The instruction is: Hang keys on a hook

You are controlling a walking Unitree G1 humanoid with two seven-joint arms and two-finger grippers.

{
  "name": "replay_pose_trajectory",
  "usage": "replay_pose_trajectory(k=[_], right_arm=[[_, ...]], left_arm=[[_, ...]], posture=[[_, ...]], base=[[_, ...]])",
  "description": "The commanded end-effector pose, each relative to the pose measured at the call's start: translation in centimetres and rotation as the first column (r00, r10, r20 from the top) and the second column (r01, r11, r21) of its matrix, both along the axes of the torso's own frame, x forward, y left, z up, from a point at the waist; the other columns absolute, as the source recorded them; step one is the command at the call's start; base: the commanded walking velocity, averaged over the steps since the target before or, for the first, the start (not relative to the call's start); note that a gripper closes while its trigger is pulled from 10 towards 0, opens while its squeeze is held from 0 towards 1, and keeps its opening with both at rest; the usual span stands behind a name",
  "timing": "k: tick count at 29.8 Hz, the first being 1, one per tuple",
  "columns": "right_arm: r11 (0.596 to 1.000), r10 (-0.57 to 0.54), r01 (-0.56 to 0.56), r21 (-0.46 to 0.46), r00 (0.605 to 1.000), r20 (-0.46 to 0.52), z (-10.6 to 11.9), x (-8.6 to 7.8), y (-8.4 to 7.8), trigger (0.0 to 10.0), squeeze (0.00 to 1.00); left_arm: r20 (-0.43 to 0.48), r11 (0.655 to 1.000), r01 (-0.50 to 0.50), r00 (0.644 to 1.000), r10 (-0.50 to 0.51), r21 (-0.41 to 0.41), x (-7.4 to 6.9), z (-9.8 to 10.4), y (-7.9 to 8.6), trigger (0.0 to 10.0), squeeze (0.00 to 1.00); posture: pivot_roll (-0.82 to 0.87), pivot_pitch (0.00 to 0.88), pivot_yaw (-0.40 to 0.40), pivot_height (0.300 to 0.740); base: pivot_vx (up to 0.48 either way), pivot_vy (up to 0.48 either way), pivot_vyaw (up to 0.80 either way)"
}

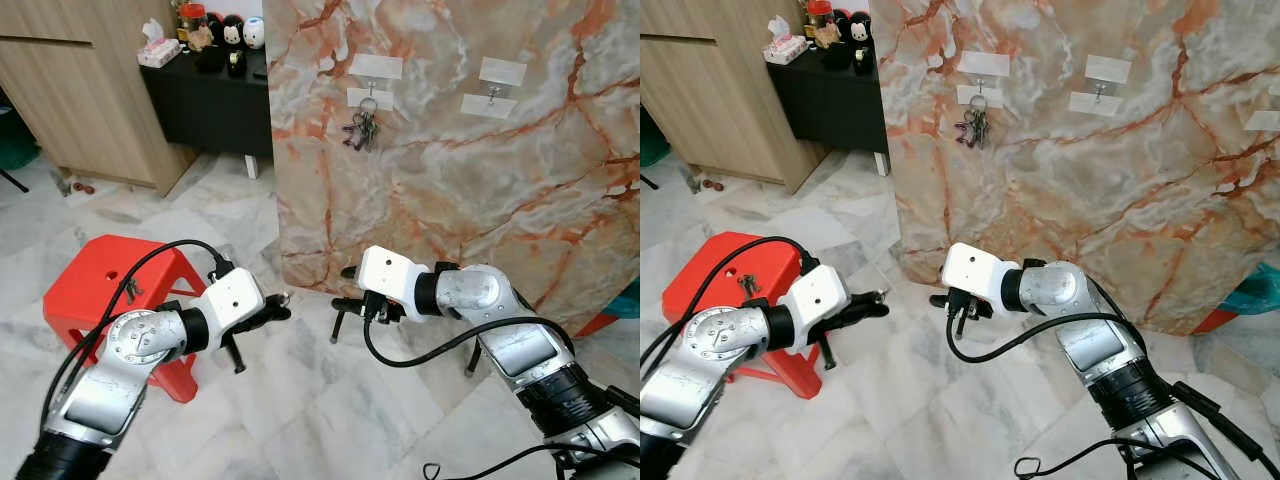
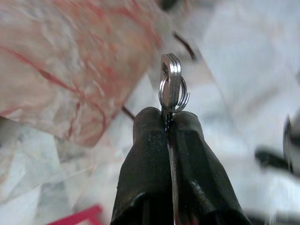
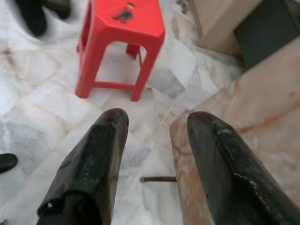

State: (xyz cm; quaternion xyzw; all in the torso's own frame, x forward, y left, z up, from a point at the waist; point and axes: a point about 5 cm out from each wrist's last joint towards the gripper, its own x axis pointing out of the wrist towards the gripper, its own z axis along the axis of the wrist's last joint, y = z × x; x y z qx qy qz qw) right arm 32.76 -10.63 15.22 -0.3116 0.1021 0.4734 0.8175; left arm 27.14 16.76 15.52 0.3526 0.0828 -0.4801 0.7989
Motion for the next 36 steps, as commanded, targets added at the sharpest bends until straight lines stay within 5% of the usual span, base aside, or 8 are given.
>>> replay_pose_trajectory(k=[1,3,9,11,18,23,26,36], right_arm=[[1.000,-0.029,0.029,0.008,0.999,0.026,0.1,0.2,-0.1,10.0,1.00],[0.994,-0.101,0.099,0.046,0.994,0.037,-0.7,0.4,0.2,10.0,0.00],[0.994,-0.100,0.099,0.047,0.995,0.013,-1.8,-0.1,0.7,10.0,0.00],[0.996,-0.083,0.083,0.030,0.996,0.005,-2.3,-0.5,0.9,10.0,0.00],[0.994,-0.102,0.103,-0.025,0.994,0.037,-2.8,-0.5,0.9,10.0,0.00],[0.990,-0.136,0.138,-0.016,0.988,0.072,-2.4,0.1,1.0,10.0,0.00],[0.990,-0.139,0.137,0.029,0.986,0.094,-1.7,0.3,1.9,10.0,0.00],[0.986,-0.113,0.078,0.146,0.963,0.246,0.8,0.7,3.0,10.0,0.00]], left_arm=[[0.011,0.993,0.077,0.997,-0.078,0.087,-0.4,0.1,-0.4,0.0,0.00],[-0.018,0.937,0.188,0.981,-0.191,0.294,-0.9,0.5,0.4,0.0,0.00],[-0.147,0.838,0.336,0.942,-0.303,0.431,-2.4,1.0,1.0,0.0,0.00],[-0.165,0.804,0.371,0.929,-0.332,0.466,-2.7,1.3,1.0,10.0,0.00],[0.181,0.794,0.203,0.914,-0.364,0.574,0.2,2.7,-0.3,10.0,0.00],[0.522,0.779,0.006,0.739,-0.426,0.627,2.4,4.3,-1.3,10.0,0.00],[0.700,0.872,-0.052,0.620,-0.354,0.487,2.7,5.8,-2.3,10.0,0.00],[0.782,0.898,0.054,0.471,-0.408,0.437,2.2,6.3,-3.5,10.0,0.00]], posture=[[0.10,0.110,0.009,0.740],[0.11,0.110,0.021,0.740],[0.12,0.113,0.043,0.740],[0.13,0.112,0.047,0.740],[0.13,0.111,0.046,0.740],[0.12,0.105,0.035,0.740],[0.13,0.106,0.029,0.740],[0.13,0.109,0.027,0.740]], base=[[0.000,0.000,0.00],[0.000,0.000,0.00],[0.000,0.000,0.00],[0.000,0.000,0.00],[0.000,0.000,0.00],[0.000,0.000,0.00],[0.000,0.000,0.00],[0.000,0.000,0.00]])
